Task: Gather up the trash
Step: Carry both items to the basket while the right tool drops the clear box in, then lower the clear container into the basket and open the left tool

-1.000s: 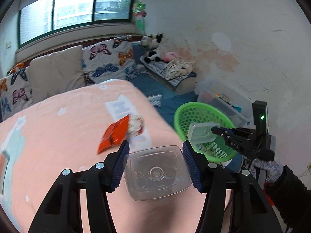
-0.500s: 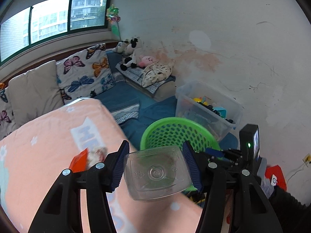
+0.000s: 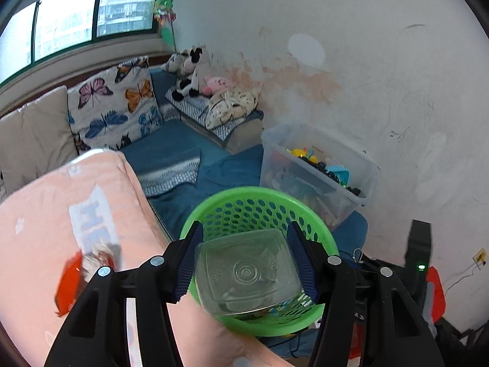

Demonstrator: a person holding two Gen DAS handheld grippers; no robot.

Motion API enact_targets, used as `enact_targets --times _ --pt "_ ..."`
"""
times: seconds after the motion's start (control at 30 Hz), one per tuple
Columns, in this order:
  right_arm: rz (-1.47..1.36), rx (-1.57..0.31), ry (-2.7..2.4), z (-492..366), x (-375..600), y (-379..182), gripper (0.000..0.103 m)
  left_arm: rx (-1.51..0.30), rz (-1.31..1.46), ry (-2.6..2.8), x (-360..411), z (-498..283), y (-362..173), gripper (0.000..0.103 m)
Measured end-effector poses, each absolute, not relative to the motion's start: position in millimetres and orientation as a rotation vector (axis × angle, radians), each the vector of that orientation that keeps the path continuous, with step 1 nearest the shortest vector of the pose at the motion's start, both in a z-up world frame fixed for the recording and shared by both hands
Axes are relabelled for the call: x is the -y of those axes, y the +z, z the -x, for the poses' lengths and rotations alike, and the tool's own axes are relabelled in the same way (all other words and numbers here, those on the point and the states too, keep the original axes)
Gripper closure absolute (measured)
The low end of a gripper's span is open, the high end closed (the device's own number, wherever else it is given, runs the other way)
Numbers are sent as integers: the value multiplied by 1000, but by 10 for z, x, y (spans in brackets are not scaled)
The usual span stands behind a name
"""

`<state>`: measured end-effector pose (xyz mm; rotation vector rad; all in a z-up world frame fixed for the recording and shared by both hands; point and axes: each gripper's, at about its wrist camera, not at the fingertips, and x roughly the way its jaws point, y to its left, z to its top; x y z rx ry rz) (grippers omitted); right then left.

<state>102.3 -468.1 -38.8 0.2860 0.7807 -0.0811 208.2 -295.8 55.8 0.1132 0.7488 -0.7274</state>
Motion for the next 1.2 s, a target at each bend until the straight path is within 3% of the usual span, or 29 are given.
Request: enact_targets --times 0.73,1.2 --pt "-270 -758 -60 -948 4530 -294 54 -793 -35 -758 2736 -2008 390 43" --pt "-243 -733 -14 -928 4316 -115 49 -749 -37 -604 2001 -1960 314 42"
